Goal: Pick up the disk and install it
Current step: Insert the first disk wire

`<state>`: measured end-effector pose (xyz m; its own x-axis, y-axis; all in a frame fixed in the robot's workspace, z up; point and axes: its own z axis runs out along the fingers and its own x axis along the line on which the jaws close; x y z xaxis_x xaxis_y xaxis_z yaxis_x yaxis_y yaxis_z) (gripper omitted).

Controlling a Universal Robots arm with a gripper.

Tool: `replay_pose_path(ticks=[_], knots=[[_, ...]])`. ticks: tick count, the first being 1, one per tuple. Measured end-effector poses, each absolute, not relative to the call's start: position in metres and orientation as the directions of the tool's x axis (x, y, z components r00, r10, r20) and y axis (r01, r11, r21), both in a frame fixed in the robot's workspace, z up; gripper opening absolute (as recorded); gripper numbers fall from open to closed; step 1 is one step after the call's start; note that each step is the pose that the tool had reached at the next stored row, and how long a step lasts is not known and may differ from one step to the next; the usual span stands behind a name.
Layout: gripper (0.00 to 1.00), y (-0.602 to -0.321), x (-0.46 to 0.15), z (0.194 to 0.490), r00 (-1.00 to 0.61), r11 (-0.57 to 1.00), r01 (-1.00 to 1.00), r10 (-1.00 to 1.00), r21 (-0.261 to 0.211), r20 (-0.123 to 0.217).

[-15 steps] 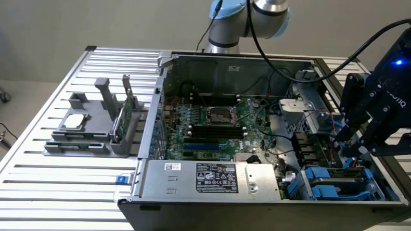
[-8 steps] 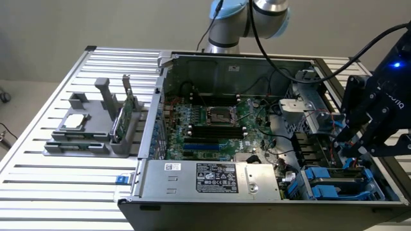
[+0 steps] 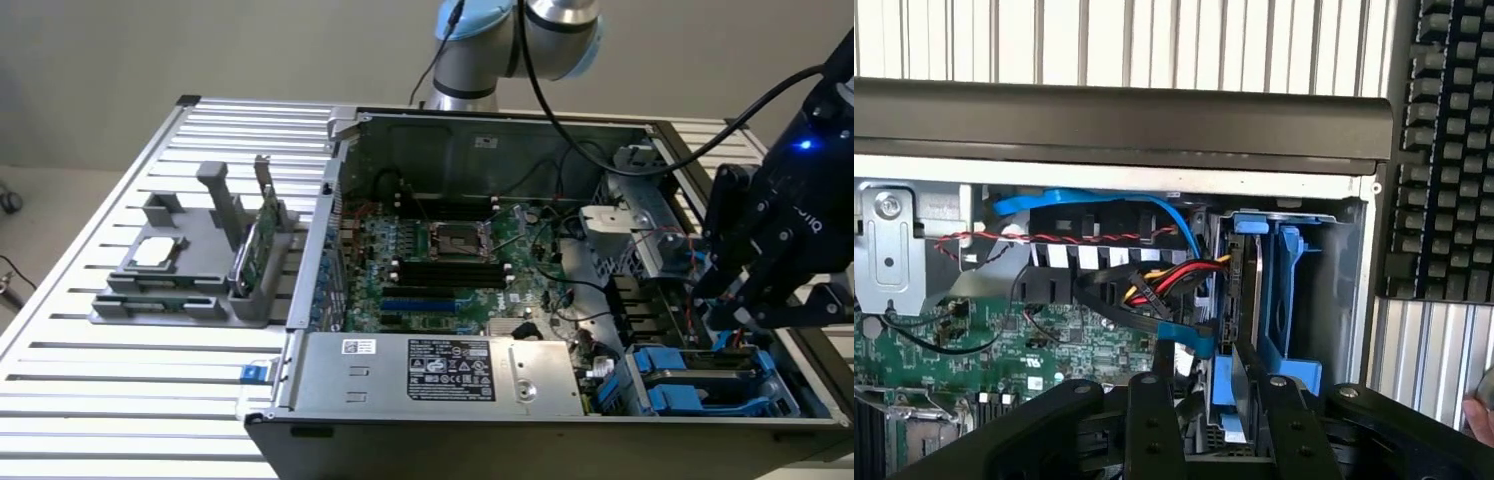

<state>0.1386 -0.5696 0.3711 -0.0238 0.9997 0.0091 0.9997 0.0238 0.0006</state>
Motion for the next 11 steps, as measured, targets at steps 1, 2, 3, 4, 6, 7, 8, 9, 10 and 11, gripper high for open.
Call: replay_pose_path(ticks=[1,2,3,4,6,7,8,9,10,11], knots=[[0.37,-0.5689,0.1387,0.3703,-0.021,0.021,1.0,1.0,0.001,0.008],[0.37,-0.5682,0.1387,0.3695,-0.018,0.018,1.0,1.0,0.001,0.007],[0.37,-0.5674,0.1389,0.369,-0.015,0.015,1.0,1.0,0.001,0.005],[0.37,-0.5666,0.1391,0.3686,-0.012,0.012,1.0,1.0,0.001,0.004],[0.37,-0.5651,0.1397,0.3681,-0.007,0.007,1.0,1.0,0.001,0.0],[0.37,-0.5643,0.1401,0.368,-0.005,0.005,1.0,1.0,0.001,-0.003],[0.35,-0.5636,0.1404,0.3679,-0.003,0.003,1.0,1.0,0.001,-0.005],[0.35,-0.5628,0.1408,0.3678,-0.001,0.001,1.0,1.0,0.001,-0.007],[0.28,-0.562,0.141,0.3677,0.002,-0.002,1.0,1.0,0.001,-0.01],[0.28,-0.5613,0.1412,0.3676,0.004,-0.004,1.0,1.0,0.001,-0.012]])
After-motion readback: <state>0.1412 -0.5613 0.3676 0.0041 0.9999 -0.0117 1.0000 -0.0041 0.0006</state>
